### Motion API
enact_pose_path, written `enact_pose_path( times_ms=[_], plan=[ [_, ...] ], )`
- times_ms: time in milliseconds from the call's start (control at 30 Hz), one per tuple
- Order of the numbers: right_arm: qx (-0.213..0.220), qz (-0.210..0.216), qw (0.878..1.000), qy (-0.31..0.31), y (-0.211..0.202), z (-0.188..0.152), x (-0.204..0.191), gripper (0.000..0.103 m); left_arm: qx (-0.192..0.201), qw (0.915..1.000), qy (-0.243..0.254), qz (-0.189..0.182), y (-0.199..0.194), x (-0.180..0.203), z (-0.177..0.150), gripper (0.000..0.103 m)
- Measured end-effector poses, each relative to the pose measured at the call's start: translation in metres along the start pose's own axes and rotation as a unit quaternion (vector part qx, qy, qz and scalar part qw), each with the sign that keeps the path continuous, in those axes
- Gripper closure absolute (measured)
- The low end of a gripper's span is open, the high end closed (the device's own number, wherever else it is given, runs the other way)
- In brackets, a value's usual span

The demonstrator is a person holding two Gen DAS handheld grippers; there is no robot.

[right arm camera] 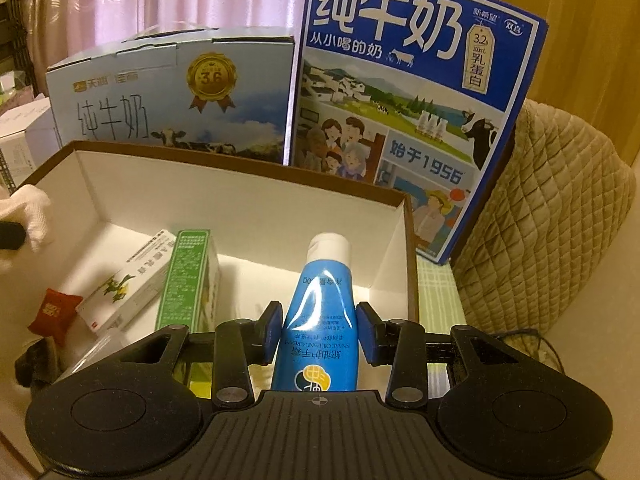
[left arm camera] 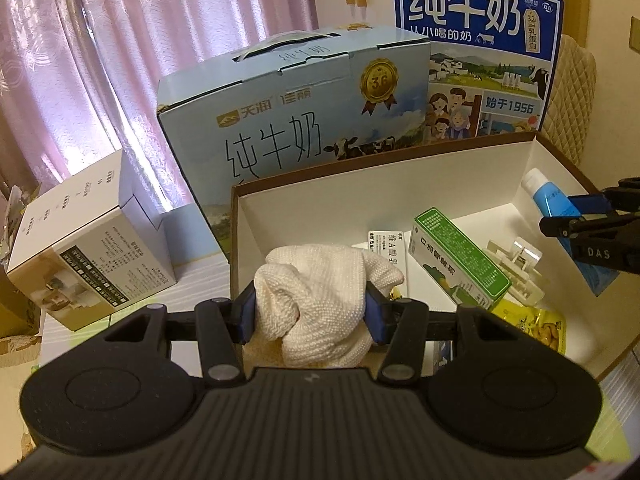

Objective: Organize objects
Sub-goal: 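Carry the cloth and blue tube over the brown box with both tools, then open the right tool to drop the tube while the left tool releases the cloth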

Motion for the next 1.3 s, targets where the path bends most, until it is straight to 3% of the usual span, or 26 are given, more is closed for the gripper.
enact_pose_path(
  times_ms=[267, 933, 1133, 1233, 1300],
  plan=[
    [0.032, -0.001, 0.999, 0.019, -0.006, 0.017, 0.006, 0.066, -0.005, 1.0000, 0.002, 0.002, 0.008, 0.001, -0.002, 0.055],
    [0.014, 0.017, 0.997, 0.070, -0.013, 0.006, 0.010, 0.066, -0.010, 0.9998, 0.004, 0.016, 0.021, -0.004, -0.001, 0.054],
    [0.014, 0.024, 0.996, 0.087, -0.018, 0.005, 0.009, 0.066, 0.006, 0.9999, -0.002, 0.012, 0.023, -0.004, 0.010, 0.049],
    [0.017, 0.031, 0.995, 0.094, -0.025, 0.004, 0.007, 0.066, 0.020, 0.9997, 0.000, 0.014, 0.020, -0.004, 0.016, 0.041],
    [0.018, 0.038, 0.994, 0.102, -0.031, 0.003, 0.005, 0.066, 0.028, 0.9995, -0.003, 0.012, 0.015, -0.004, 0.019, 0.027]
  ],
)
Point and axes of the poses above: each gripper's, at about its wrist camera, not at the fingertips, and y roughly the way its jaws point, x to its right, z to its top, the point moved 9 cm from there along y, roughly the way its jaws point, and after that the axes turned 11 degrees about x, right-handed, at the moved point
